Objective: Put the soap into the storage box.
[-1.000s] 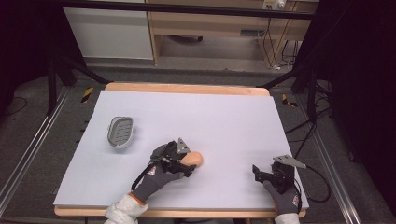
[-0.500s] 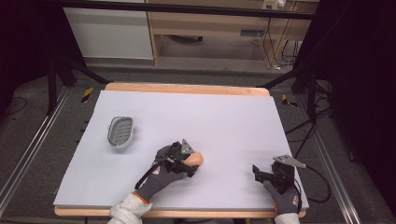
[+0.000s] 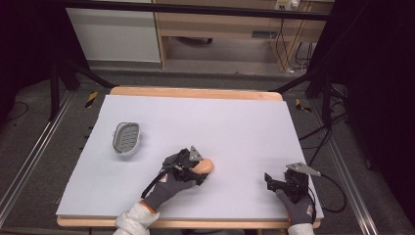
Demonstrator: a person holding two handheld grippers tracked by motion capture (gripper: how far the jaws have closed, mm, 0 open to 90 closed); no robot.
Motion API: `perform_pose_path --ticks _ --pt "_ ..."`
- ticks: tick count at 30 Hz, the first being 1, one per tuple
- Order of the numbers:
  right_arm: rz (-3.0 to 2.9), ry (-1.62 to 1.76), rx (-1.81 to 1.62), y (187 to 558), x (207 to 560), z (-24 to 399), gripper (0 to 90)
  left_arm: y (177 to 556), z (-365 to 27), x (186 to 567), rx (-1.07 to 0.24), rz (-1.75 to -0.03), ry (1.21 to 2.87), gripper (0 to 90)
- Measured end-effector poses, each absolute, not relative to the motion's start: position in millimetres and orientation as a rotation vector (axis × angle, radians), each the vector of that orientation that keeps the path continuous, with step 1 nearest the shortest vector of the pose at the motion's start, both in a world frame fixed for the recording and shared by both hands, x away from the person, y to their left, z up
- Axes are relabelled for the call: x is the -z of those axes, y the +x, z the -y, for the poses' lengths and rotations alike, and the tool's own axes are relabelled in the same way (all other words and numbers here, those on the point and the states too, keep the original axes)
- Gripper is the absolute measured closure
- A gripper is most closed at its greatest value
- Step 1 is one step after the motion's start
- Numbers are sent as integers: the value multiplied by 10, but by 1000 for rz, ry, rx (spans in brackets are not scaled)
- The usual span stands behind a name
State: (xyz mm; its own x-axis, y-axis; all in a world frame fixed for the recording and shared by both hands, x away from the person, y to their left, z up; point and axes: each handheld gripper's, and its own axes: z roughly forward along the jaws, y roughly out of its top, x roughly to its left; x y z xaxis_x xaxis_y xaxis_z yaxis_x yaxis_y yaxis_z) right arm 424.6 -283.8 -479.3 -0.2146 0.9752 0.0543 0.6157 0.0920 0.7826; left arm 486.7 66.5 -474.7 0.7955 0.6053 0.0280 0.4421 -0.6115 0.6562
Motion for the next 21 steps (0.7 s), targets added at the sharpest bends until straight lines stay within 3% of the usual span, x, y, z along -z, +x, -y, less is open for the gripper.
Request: perform_pose_path --ticks 21 --pt "-1883 1556 -960 4244 4790 2838 73 4667 -1063 4394 -352 -817 2219 315"
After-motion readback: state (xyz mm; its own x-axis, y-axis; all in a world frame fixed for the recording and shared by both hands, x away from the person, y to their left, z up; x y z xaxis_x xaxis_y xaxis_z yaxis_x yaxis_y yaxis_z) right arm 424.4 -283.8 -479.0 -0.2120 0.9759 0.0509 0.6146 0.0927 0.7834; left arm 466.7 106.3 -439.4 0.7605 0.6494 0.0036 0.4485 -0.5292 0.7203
